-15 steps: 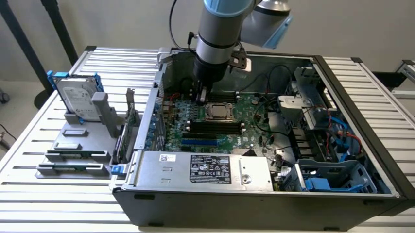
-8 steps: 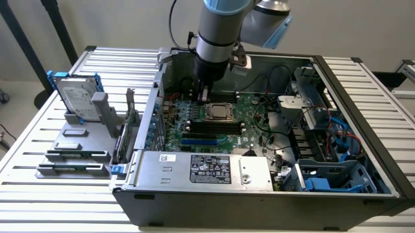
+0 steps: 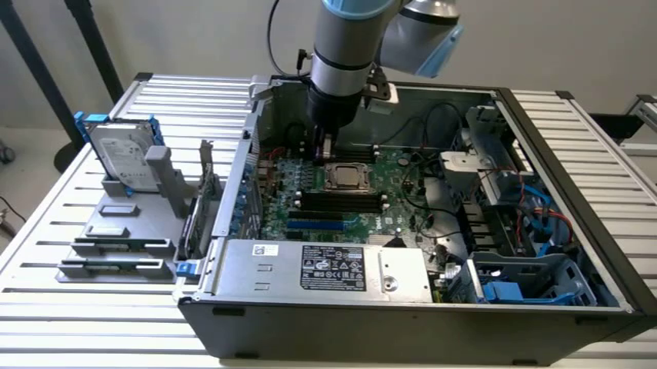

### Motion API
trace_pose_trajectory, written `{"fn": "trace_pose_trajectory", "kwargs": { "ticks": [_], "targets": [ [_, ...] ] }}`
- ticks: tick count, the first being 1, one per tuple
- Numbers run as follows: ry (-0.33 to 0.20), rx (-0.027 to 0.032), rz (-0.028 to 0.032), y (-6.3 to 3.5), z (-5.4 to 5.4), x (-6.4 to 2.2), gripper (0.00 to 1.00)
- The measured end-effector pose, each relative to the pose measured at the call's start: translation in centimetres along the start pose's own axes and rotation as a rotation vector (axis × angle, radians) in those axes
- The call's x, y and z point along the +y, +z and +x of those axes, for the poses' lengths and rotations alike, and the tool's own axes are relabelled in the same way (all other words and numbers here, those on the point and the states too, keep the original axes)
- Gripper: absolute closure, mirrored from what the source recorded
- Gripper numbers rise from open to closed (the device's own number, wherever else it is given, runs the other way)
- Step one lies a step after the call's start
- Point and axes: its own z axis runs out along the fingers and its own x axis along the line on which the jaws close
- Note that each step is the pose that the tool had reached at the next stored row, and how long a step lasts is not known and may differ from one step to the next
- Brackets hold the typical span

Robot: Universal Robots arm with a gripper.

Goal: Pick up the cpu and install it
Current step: 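Install the first cpu locking lever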

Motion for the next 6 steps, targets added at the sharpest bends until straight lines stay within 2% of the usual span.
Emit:
{"fn": "trace_pose_trajectory", "kwargs": {
  "ticks": [6],
  "targets": [
    [0.0, -0.0001, -0.0002, 0.0, 0.0, 0.0, 0.89]
  ]
}}
